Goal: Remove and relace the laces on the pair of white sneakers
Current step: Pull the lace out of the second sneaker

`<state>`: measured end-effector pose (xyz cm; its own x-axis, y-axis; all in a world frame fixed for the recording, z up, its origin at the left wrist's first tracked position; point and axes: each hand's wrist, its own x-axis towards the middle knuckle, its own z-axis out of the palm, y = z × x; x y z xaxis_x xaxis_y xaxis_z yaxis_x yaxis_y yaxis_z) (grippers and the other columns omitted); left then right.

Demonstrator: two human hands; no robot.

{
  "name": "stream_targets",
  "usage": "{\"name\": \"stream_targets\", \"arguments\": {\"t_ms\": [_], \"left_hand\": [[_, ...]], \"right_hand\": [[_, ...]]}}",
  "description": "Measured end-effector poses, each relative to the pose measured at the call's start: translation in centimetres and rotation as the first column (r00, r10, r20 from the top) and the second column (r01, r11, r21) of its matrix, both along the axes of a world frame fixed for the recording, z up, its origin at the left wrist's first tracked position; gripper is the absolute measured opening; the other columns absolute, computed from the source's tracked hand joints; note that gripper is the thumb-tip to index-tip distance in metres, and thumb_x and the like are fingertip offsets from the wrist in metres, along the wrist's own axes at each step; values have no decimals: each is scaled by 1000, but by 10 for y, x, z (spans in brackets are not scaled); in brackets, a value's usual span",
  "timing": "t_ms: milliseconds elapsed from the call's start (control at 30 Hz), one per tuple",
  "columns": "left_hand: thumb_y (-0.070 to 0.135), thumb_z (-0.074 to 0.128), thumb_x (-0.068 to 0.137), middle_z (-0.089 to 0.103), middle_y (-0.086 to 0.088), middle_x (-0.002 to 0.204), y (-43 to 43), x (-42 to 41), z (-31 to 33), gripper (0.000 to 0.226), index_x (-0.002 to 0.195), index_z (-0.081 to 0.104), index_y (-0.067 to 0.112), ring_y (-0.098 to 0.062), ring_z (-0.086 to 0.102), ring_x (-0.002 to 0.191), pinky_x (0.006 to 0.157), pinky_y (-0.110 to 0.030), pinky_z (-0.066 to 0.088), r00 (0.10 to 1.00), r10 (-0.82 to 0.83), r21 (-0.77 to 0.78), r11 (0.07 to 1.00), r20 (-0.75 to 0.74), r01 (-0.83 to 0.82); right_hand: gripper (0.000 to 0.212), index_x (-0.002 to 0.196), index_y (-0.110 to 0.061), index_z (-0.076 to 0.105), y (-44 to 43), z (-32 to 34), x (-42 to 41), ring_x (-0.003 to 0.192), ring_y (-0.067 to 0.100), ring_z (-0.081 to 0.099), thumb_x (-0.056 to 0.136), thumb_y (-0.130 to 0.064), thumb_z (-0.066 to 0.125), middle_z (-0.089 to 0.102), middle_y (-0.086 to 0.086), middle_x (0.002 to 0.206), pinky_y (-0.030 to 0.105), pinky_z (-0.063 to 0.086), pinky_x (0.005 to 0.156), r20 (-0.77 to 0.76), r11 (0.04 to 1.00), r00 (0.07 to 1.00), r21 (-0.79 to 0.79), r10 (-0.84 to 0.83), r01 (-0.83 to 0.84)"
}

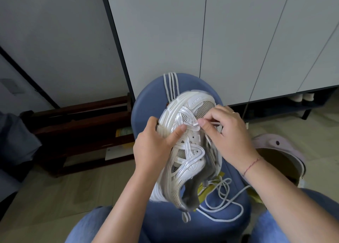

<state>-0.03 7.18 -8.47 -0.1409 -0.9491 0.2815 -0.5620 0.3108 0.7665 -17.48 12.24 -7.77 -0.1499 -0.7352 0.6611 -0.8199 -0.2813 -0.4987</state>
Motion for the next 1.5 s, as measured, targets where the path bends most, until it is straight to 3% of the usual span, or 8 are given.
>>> {"name": "stream_targets", "arguments": {"t_ms": [267,433,667,800,1100,1267,1367,1500], "left_hand": [[77,58,64,39,6,56,-5,5,0,65,71,32,18,-14,35,51,51,-33,29,998,16,4,1000,-56,-15],[77,57,64,39,6,56,-1,2,0,62,71,30,21,-12,36,50,50,-32,29,999,10,17,1000,-41,-9],[77,57,65,41,6,55,0,-2,-2,62,73,32,21,-12,38,50,49,-32,27,1000,3,-7,1000,19,-3],[77,59,66,46,1,59,-4,1,-5,69,78,39,12,-15,40,53,53,-38,37,999,-2,4,1000,-40,2],[74,63,68,40,3,59,-4,2,-4,68,75,37,12,-14,34,53,53,-36,34,995,-13,37,999,-100,17],[77,60,64,50,-6,60,-2,1,-3,71,79,43,10,-17,42,54,54,-42,41,996,-14,63,998,-93,20],[79,58,62,61,-11,68,-2,0,-3,71,84,48,13,-20,52,57,58,-47,48,999,-5,53,999,-48,8],[79,57,62,45,2,56,-2,-2,-2,65,75,38,18,-14,39,50,50,-35,34,1000,-4,26,1000,-30,5]], "right_hand": [[30,74,-5,51,9,12,-28,51,5,36,95,-26,53,42,-1,59,15,30,48,494,968,834,69,-245,243],[22,90,-19,57,7,7,-13,87,13,51,90,-40,49,54,-6,90,31,45,79,212,982,968,158,-132,99],[35,71,-21,50,1,-2,7,73,9,46,89,-51,47,49,-11,73,36,40,75,-77,996,996,73,-54,60],[28,75,-12,54,5,8,1,66,6,47,93,-33,52,51,-3,70,17,39,63,202,999,978,-6,-50,52],[29,69,-24,44,8,14,-28,47,0,34,97,-25,51,36,-7,60,11,29,46,716,930,666,-65,-210,363],[7,90,-13,51,11,18,-21,68,-3,49,93,-19,55,53,1,84,8,40,64,471,976,860,6,-195,218],[20,92,-18,56,10,9,-7,90,9,49,90,-38,55,52,-7,91,27,42,83,157,993,983,79,-99,88],[36,80,-24,52,2,0,4,89,11,44,84,-59,48,47,-11,87,30,30,79,-136,989,987,102,-90,105]]}}
